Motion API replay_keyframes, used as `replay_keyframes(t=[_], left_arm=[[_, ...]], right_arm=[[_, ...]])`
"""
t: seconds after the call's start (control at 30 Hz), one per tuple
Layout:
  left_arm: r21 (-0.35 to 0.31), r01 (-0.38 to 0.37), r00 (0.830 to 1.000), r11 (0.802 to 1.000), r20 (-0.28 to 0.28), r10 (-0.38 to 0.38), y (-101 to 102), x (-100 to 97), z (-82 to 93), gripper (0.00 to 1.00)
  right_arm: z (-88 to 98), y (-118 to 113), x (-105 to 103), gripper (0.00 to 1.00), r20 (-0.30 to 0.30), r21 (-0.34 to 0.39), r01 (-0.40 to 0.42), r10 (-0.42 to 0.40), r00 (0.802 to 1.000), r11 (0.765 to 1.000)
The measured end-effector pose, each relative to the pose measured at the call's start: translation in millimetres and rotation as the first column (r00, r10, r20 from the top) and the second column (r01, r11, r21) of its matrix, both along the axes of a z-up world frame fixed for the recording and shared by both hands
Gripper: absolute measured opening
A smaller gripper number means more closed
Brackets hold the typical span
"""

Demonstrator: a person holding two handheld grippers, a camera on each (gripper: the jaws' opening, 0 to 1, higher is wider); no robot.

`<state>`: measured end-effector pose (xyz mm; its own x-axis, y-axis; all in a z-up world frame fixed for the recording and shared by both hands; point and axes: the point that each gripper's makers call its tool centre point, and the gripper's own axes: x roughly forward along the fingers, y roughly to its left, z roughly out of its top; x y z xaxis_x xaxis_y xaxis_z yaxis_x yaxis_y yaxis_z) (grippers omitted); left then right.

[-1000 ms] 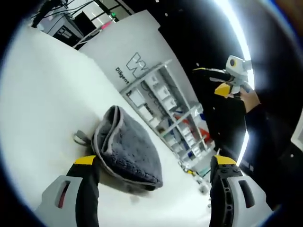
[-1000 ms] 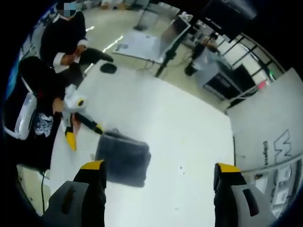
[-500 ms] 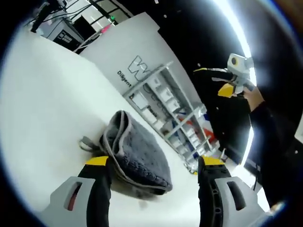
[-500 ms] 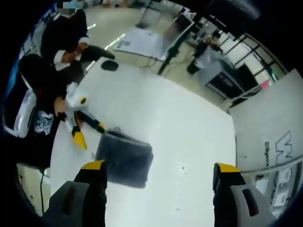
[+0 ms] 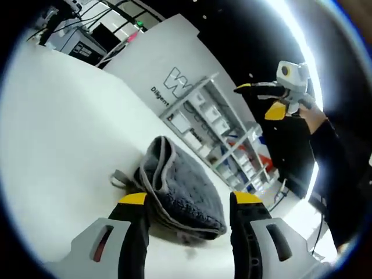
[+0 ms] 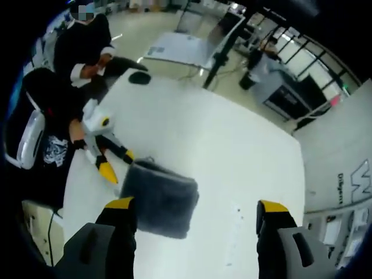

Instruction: Open the folded towel by lifting each exposed corner and separating the folded layers until the towel lies flat within the target outline without major curled edges

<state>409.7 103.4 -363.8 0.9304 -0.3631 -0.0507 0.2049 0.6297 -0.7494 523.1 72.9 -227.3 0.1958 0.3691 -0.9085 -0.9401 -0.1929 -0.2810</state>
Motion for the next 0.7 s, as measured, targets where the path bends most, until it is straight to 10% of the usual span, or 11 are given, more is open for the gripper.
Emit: replay_keyframes(t=[0.7], left_arm=[[0.049,-0.038,0.999,0.998,-0.037,0.04,10.9,11.5,-6.9,0.45]], right_arm=[[-57.6,9.4,27.5,0.8,-0.051,-0.052,0.047,-0.05,0.997,0.998]])
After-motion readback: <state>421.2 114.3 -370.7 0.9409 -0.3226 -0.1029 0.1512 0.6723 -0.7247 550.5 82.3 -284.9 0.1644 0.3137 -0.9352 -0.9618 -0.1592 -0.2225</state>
